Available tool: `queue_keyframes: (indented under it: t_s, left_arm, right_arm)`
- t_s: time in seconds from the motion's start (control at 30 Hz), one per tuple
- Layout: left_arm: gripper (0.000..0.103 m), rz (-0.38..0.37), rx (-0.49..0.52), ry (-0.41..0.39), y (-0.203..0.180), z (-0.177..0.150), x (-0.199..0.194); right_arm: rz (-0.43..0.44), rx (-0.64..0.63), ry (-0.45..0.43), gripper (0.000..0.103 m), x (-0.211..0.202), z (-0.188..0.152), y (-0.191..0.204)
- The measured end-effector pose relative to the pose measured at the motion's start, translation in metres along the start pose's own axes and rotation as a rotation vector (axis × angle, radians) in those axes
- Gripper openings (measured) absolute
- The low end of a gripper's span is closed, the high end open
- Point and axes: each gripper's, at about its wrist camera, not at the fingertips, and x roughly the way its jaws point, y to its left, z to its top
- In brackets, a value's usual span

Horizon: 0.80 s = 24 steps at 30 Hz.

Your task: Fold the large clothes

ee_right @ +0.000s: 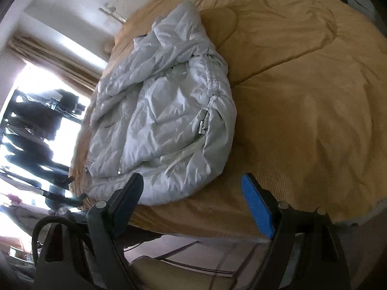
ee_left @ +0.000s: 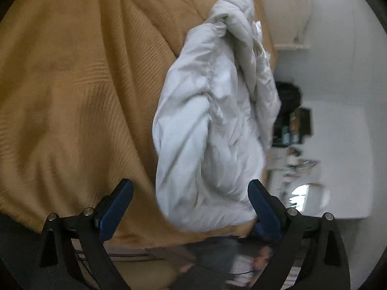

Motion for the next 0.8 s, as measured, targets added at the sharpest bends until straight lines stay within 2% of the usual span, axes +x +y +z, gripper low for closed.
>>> queue_keyframes:
  t_s: [0.07, 0.13, 0.23, 0.3, 0.37, 0.43, 0.57, 0.7, 0.8]
  left_arm:
    - [0.096, -0.053, -0.05, -0.015, 0.004, 0.01, 0.004]
    - [0.096, -0.095, -0.059, -0.04, 0.0, 0.022, 0.006]
    - [0.096, -0.117, -0.072, -0.012, -0.009, 0.037, 0.016]
    - [0.097, -0.109, -0.068, 0.015, -0.015, 0.041, 0.024]
    - [0.097, -0.101, -0.051, 0.044, -0.023, 0.045, 0.034]
    - [0.097, -0.116, -0.04, 0.062, -0.03, 0.045, 0.041]
    - [0.097, -0.149, -0.032, 0.086, -0.037, 0.042, 0.047]
    - [0.096, -0.166, -0.047, 0.095, -0.031, 0.042, 0.049]
    - [0.096, -0.209, -0.095, 0.088, -0.024, 0.046, 0.044]
  right_arm:
    - [-0.003, -0.012, -0.021, 0.083, -0.009, -0.003, 0.002]
    - [-0.028, -0.03, -0.038, 0.083, -0.021, -0.007, 0.003]
    - [-0.069, -0.023, -0.053, 0.083, -0.03, -0.009, -0.002]
    - [-0.13, 0.001, -0.048, 0.083, -0.026, -0.004, -0.01]
    - [-0.149, 0.051, -0.038, 0.083, -0.017, 0.005, -0.024]
    - [-0.111, 0.131, -0.023, 0.083, -0.007, 0.012, -0.042]
    - [0.065, 0.304, 0.045, 0.083, 0.029, 0.022, -0.072]
    - [0.168, 0.4, 0.062, 0.083, 0.06, 0.035, -0.084]
    - [0.251, 0.422, 0.068, 0.083, 0.077, 0.047, -0.08]
